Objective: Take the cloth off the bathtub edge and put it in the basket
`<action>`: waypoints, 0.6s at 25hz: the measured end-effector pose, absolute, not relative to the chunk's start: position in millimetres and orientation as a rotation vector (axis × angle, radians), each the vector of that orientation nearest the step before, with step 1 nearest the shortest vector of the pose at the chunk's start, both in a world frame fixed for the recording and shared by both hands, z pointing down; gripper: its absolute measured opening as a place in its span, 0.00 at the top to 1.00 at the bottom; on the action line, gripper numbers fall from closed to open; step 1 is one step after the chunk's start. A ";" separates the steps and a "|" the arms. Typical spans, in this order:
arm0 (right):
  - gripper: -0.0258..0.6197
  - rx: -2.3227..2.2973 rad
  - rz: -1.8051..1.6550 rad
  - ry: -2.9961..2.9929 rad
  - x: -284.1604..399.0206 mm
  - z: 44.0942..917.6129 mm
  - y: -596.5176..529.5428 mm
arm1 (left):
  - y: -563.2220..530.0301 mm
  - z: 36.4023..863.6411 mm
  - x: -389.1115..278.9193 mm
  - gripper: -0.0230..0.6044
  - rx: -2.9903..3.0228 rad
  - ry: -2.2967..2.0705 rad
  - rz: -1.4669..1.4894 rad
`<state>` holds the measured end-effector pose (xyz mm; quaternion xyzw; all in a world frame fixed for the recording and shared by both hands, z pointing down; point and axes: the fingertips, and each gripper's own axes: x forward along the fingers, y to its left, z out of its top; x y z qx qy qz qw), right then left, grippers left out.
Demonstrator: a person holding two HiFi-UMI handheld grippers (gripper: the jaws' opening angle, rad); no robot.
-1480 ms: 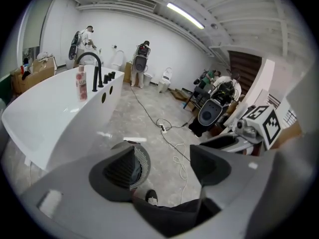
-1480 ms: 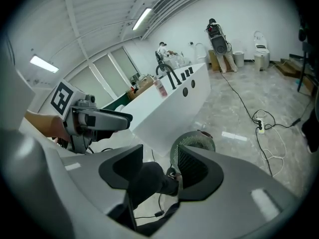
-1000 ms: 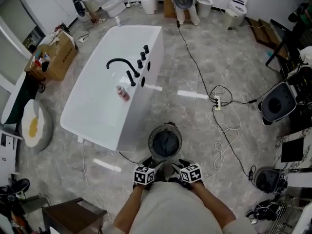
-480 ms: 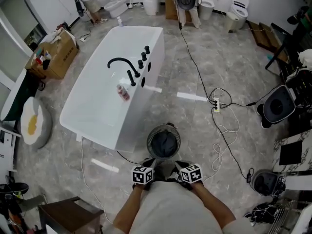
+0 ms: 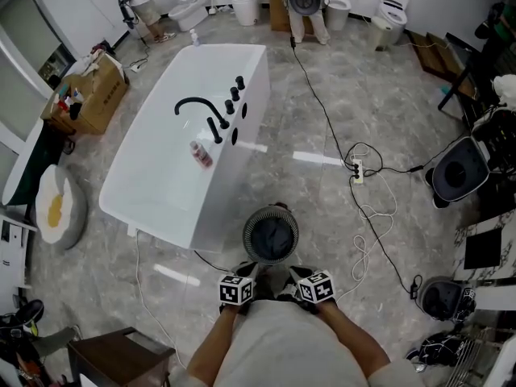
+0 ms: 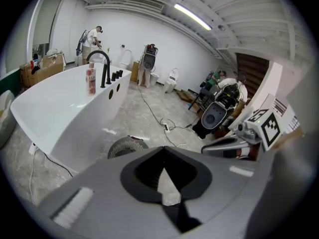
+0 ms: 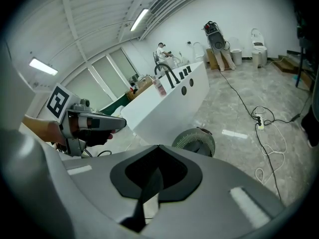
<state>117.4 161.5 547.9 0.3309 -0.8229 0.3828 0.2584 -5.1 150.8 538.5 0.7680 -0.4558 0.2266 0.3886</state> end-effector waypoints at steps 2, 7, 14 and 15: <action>0.96 0.898 1.038 -2.233 118.3 547.9 161.1 | 150.4 538.5 -3.5 0.87 1.957 -1.157 0.583; 0.96 0.885 1.040 -2.234 118.9 549.0 162.0 | 151.2 539.3 1.0 0.87 1.967 -1.150 0.605; 0.96 0.887 1.051 -2.230 118.7 550.0 158.5 | 149.8 539.2 -3.9 0.87 1.947 -1.169 0.589; 0.96 0.888 1.055 -2.231 118.9 550.3 158.4 | 150.0 539.6 -4.2 0.87 1.945 -1.170 0.587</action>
